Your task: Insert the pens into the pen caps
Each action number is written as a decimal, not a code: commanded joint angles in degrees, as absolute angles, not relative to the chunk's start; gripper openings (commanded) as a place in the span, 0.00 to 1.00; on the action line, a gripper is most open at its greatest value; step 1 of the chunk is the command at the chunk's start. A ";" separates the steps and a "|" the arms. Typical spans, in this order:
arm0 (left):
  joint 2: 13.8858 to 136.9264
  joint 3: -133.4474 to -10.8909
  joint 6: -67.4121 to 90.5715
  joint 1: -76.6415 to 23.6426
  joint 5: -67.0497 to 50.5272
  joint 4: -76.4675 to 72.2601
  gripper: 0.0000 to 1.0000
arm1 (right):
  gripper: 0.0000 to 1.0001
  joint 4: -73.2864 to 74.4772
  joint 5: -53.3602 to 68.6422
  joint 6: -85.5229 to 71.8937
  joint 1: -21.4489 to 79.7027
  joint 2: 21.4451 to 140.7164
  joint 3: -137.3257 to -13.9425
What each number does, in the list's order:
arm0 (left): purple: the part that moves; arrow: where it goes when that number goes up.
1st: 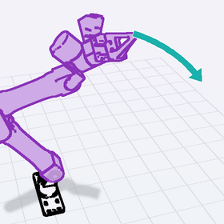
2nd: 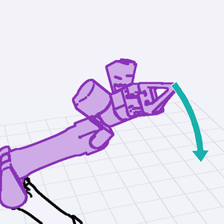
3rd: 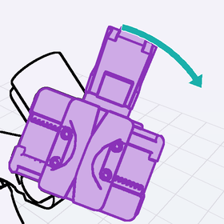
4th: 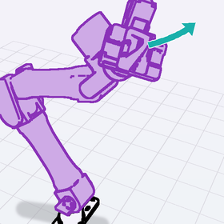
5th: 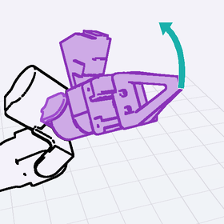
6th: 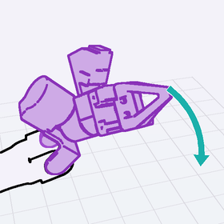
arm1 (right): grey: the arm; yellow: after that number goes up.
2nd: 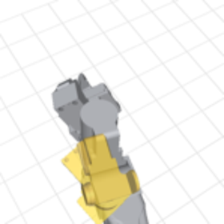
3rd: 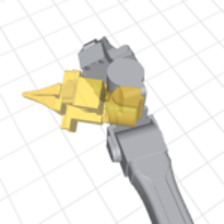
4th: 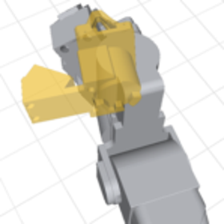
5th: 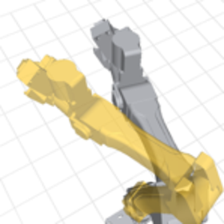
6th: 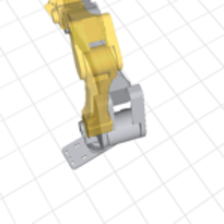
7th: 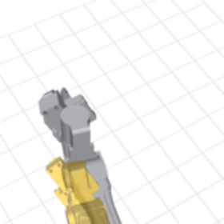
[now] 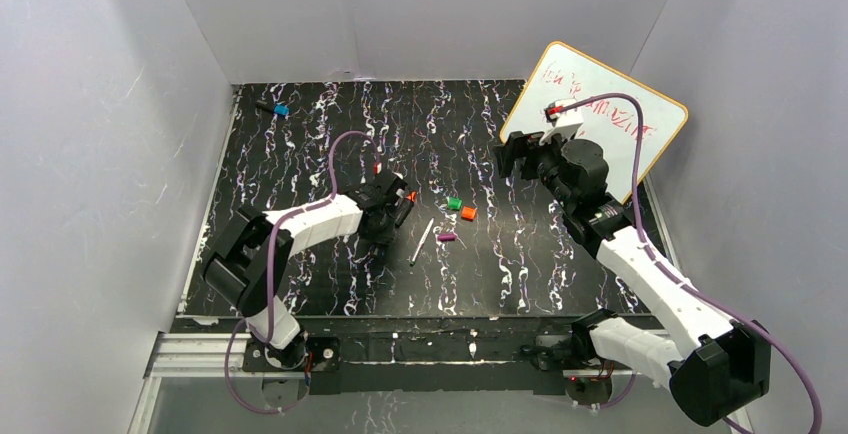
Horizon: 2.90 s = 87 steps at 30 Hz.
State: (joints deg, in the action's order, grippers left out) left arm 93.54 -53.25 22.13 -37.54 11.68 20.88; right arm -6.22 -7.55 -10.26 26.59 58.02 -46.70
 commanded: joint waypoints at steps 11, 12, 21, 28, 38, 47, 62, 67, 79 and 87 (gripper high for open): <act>70.20 -51.17 6.27 -37.48 8.11 23.94 0.00 | 0.99 -8.56 -4.95 -13.51 27.29 67.33 -48.15; 66.72 -50.11 5.59 -37.47 7.57 22.86 0.00 | 0.99 -8.08 -6.18 -12.19 28.54 68.81 -49.04; 54.16 -43.01 5.41 -37.09 2.97 15.84 0.00 | 0.99 -3.58 -28.38 2.75 42.29 79.69 -64.21; 52.39 -43.55 5.74 -37.09 2.49 16.06 0.00 | 0.99 -13.09 -11.96 -12.75 39.75 76.93 -60.87; 47.93 -43.51 6.79 -37.06 5.29 16.87 0.00 | 0.99 16.34 -25.39 -90.63 38.58 84.99 -70.47; 42.97 -42.88 7.68 -37.09 5.82 16.75 0.00 | 0.84 41.69 -11.05 -120.44 37.46 103.30 -84.38; 40.93 -42.30 8.09 -37.09 6.98 16.58 0.00 | 0.69 40.31 -10.32 -127.20 37.30 106.49 -79.90; 40.74 -42.01 8.17 -37.07 6.92 16.31 0.00 | 0.69 36.44 -7.08 -128.95 36.63 106.27 -75.71; 41.83 -42.01 8.13 -37.09 6.77 16.25 0.00 | 0.67 31.11 -5.13 -130.62 34.04 104.99 -70.13; 42.28 -42.01 8.00 -37.05 6.98 16.12 0.00 | 0.63 28.12 -1.02 -130.56 33.98 108.52 -70.72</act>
State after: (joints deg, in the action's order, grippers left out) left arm 42.46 -42.57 7.94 -37.26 6.42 16.69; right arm 29.41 -3.38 -118.63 33.98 107.39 -70.39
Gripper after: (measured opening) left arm 0.240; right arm 0.641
